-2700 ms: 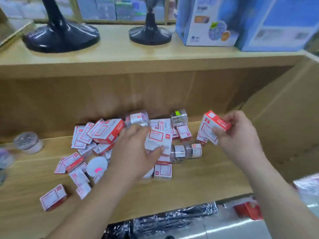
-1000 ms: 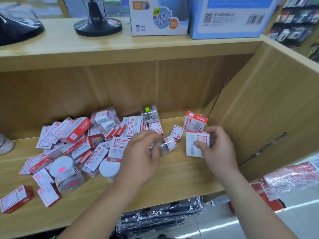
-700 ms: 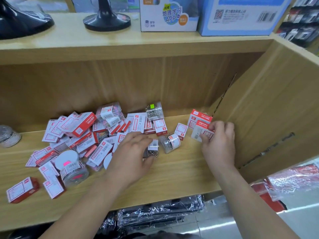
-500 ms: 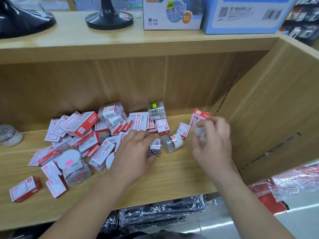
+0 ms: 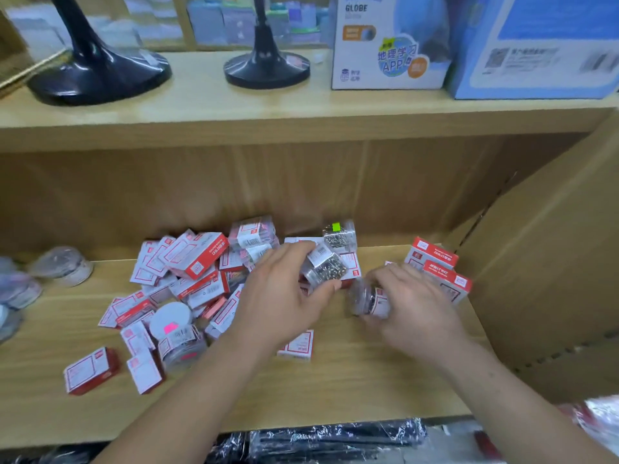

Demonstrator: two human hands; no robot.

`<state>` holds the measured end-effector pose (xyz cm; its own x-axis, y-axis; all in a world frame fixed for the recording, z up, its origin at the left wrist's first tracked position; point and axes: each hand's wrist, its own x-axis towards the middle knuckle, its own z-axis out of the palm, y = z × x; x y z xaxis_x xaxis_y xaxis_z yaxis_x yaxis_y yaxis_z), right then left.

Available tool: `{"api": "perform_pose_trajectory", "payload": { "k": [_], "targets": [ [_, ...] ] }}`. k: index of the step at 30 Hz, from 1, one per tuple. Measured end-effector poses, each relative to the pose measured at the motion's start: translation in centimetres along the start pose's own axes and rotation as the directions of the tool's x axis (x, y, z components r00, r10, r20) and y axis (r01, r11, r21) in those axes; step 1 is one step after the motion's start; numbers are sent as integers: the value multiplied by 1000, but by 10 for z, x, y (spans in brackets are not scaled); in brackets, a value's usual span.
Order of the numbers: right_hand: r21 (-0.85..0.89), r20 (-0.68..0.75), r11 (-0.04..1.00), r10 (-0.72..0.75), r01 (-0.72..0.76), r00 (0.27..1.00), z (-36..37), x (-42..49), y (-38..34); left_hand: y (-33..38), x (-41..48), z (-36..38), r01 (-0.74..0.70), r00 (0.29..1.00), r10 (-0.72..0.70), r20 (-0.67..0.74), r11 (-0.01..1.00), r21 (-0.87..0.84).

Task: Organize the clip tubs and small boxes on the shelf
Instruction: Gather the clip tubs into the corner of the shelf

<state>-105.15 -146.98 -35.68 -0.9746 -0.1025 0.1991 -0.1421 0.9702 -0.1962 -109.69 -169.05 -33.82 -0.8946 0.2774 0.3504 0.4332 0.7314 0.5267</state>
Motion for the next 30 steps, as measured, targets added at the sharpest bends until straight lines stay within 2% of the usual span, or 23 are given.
{"api": "perform_pose_trajectory", "payload": {
  "k": [2, 3, 5, 7, 10, 15, 21, 25, 30],
  "targets": [
    [233, -51, 966, 131, -115, 990, -12, 4, -5, -6, 2, -6, 38, 999, -39, -18, 999, -15],
    [378, -90, 914, 198, -151, 976, -17, 9, -7, -9, 2, -9, 52, 998, -52, -25, 998, -19],
    [555, -154, 819, 274, -146, 949, -25, 23, -12, -15, 2, -15, 74, 997, -75, -36, 997, -21],
    [626, -169, 774, 250, -92, 953, -27, 40, -18, -20, 0, -18, 101, 994, -101, -47, 995, -14],
    [660, -218, 751, 212, -16, 953, -16, 63, -33, -26, -2, -23, 113, 991, -114, -75, 993, -12],
    [605, -181, 785, 296, -131, 938, 18, 87, -53, -32, -10, -32, 124, 985, -124, -120, 992, -11],
    [709, -142, 688, 355, -155, 924, 23, 92, -42, -40, -21, -40, 159, 977, -168, -135, 984, -78],
    [765, -60, 610, 385, -205, 921, 24, 91, -37, -41, -18, -39, 167, 976, -177, -126, 982, -87],
    [745, -51, 638, 343, -193, 938, 20, 88, -44, -39, -18, -38, 161, 980, -171, -100, 981, -105]
  ]
}}
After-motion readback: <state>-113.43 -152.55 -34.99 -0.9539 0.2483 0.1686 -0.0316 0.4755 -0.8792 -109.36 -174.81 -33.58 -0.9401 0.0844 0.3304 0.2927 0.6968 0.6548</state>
